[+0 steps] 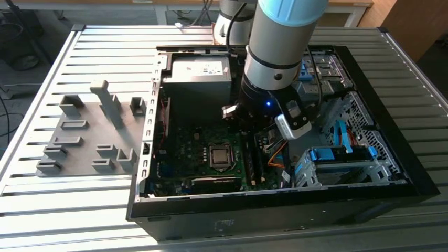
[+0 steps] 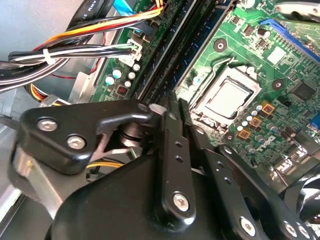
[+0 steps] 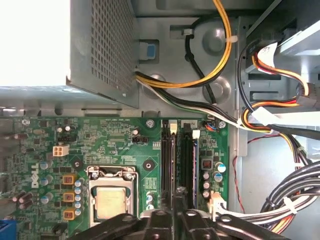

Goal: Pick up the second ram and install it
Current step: 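Press down the second ram until it locks into place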

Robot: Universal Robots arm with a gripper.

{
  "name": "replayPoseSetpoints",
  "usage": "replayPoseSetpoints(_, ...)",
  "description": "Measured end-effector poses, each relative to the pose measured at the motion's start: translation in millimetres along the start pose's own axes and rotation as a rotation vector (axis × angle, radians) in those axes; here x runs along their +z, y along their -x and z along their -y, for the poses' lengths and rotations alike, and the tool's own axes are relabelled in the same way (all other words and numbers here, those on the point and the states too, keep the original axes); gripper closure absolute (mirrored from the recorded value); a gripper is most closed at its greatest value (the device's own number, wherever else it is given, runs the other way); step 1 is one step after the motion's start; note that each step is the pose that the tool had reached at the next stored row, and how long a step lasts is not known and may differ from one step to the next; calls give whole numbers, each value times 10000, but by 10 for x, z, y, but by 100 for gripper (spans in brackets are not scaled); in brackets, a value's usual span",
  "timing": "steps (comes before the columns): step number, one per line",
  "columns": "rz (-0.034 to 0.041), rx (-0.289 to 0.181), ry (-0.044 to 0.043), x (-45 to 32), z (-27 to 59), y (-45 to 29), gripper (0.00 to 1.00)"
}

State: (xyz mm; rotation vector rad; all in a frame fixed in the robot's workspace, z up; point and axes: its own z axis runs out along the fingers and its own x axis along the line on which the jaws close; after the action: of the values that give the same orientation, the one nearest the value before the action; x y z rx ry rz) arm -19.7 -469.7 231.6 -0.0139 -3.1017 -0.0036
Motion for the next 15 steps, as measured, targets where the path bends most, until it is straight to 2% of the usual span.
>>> replayPoseSetpoints(1,0,0,1,1,0,0,86)
replayPoseSetpoints(3,-3,0,1,0,0,0,89)
replayPoseSetpoints(10,-4,0,7,23,0,20,89)
replayPoseSetpoints(15,-4,0,8,73,0,23,89)
